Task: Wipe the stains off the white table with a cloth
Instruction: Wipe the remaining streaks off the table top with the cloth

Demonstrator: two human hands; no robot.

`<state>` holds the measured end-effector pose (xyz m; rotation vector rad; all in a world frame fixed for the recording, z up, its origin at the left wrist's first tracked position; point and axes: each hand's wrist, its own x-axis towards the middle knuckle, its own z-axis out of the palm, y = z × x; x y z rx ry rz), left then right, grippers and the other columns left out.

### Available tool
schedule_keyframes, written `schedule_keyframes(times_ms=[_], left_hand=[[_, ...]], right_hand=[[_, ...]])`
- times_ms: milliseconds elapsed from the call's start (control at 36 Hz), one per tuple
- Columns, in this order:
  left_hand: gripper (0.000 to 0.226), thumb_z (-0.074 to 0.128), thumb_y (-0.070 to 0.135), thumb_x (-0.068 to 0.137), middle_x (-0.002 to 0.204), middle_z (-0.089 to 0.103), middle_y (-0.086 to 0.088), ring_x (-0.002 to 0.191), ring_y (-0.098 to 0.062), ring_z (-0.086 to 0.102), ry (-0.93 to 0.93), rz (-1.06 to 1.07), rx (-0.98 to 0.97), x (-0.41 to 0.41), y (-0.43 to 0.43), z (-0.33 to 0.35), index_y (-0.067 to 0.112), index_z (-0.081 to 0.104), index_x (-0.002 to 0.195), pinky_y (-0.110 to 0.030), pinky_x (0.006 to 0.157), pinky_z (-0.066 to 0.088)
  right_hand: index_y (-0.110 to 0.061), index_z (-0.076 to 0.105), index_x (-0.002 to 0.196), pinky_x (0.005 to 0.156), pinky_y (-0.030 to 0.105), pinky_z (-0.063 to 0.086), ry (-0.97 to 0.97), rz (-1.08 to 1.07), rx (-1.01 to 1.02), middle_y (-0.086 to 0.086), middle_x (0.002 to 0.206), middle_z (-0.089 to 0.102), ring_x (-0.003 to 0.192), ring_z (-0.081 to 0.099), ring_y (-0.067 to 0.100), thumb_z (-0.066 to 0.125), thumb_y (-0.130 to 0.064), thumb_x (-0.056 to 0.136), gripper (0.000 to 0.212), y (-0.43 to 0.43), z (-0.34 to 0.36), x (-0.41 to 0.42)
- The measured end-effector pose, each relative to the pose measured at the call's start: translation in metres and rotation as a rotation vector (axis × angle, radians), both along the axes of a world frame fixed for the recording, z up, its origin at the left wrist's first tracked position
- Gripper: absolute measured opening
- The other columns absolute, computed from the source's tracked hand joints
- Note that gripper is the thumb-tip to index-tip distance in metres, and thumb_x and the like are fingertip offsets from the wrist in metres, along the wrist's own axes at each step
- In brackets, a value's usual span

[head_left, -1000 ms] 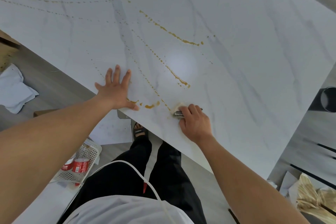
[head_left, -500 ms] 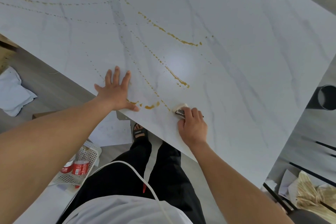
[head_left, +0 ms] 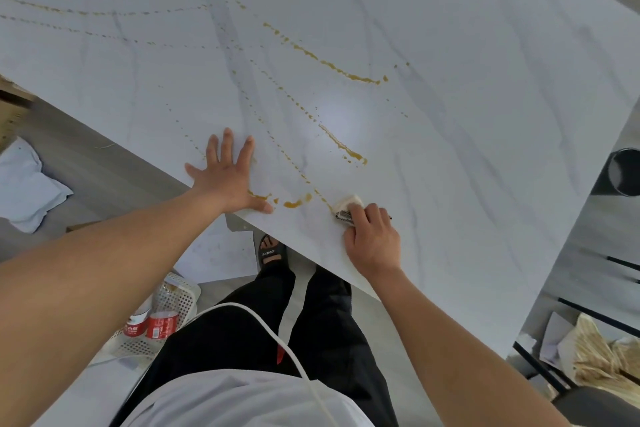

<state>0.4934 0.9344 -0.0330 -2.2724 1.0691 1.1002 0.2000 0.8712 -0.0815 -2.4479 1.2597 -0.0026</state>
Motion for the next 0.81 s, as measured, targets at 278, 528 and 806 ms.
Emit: schedule_keyframes(times_ms=[278, 528, 806], left_hand=[[0.158, 0.077, 0.087, 0.053, 0.156, -0.049, -0.002, 0.15, -0.033, -0.034, 0.014, 0.006, -0.005, 0.002, 0.001, -0.002, 0.036, -0.034, 0.152, -0.081, 0.111, 0.012], [0.157, 0.077, 0.086, 0.054, 0.156, -0.048, -0.003, 0.151, -0.035, -0.031, 0.019, -0.02, -0.002, 0.005, 0.002, -0.006, 0.036, -0.035, 0.151, -0.082, 0.11, 0.014], [0.158, 0.072, 0.091, 0.053, 0.151, -0.054, -0.004, 0.149, -0.036, -0.035, 0.028, -0.05, 0.041, 0.007, 0.001, -0.007, 0.034, -0.041, 0.148, -0.083, 0.108, 0.016]], right_hand=[[-0.023, 0.059, 0.106, 0.05, 0.027, 0.036, 0.019, 0.115, 0.067, -0.003, 0.091, 0.054, 0.077, 0.05, 0.021, 0.041, -0.023, 0.083, 0.029, 0.045, 0.009, -0.013], [-0.024, 0.058, 0.108, 0.052, 0.026, 0.037, 0.027, 0.052, 0.139, -0.003, 0.093, 0.054, 0.08, 0.051, 0.021, 0.063, -0.015, 0.081, 0.029, 0.085, 0.012, -0.012], [-0.03, 0.069, 0.098, 0.072, 0.026, 0.047, -0.409, -0.698, 0.842, -0.012, 0.087, 0.062, 0.079, 0.059, 0.01, 0.056, -0.012, 0.09, 0.023, 0.118, 0.044, 0.027]])
